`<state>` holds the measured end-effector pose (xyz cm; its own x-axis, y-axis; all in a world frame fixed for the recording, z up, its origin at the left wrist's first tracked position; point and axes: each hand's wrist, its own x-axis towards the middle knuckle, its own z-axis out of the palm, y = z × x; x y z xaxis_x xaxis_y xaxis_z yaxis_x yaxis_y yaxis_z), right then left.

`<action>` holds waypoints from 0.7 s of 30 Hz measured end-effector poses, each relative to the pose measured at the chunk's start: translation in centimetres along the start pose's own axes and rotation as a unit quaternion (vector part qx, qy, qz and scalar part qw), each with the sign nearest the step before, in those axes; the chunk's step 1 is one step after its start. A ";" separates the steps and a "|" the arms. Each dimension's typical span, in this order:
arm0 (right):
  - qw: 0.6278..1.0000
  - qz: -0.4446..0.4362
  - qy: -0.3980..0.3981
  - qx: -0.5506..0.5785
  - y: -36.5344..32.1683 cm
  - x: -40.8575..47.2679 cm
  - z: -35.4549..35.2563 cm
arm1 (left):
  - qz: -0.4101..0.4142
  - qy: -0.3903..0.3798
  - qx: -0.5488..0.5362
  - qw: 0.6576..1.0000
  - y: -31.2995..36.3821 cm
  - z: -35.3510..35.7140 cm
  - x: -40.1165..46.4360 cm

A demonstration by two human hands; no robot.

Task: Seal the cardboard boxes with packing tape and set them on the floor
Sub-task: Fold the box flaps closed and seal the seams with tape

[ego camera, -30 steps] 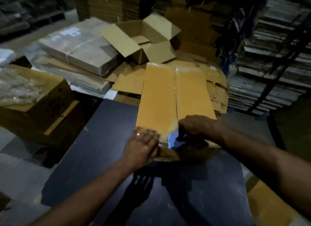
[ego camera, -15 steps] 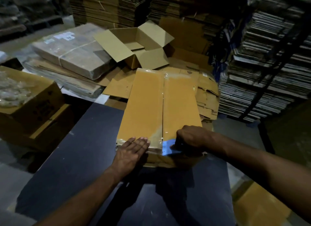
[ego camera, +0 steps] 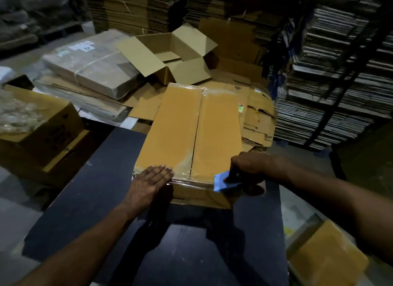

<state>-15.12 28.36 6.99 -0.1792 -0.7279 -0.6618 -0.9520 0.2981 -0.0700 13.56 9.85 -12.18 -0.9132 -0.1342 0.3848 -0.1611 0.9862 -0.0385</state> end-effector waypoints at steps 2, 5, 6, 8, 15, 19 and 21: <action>0.997 -0.067 -0.012 -0.043 -1.9 1.1 -0.2 | -0.010 -0.022 0.009 1.000 -2.3 -1.0 -0.9; 0.984 -0.129 -0.013 -0.126 -5.0 2.1 -0.8 | -0.034 -0.055 0.026 0.998 -4.5 -3.4 -1.5; 0.982 -0.132 -0.006 -0.138 -5.4 2.4 -0.9 | -0.035 -0.059 0.032 0.997 -4.2 -4.0 -1.2; 0.983 -0.125 -0.011 -0.136 -5.4 3.0 -1.0 | -0.025 -0.036 0.034 0.998 -2.0 -4.2 0.2; 0.990 -0.093 -0.020 -0.103 -5.1 3.4 -0.4 | 0.005 0.039 -0.037 0.999 7.1 1.0 4.0; 0.994 -0.063 -0.009 -0.094 -0.7 2.9 1.2 | 0.008 0.054 -0.017 0.998 7.0 1.0 3.5; 0.992 -0.068 0.004 -0.111 0.2 1.3 1.5 | 0.011 0.059 -0.023 0.998 6.9 1.4 3.5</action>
<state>-15.14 28.40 4.96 -0.0475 -0.7571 -0.6515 -0.9985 0.0548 0.0091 8.72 15.99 -12.38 -0.8652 -0.1020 0.4910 -0.1206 0.9927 -0.0063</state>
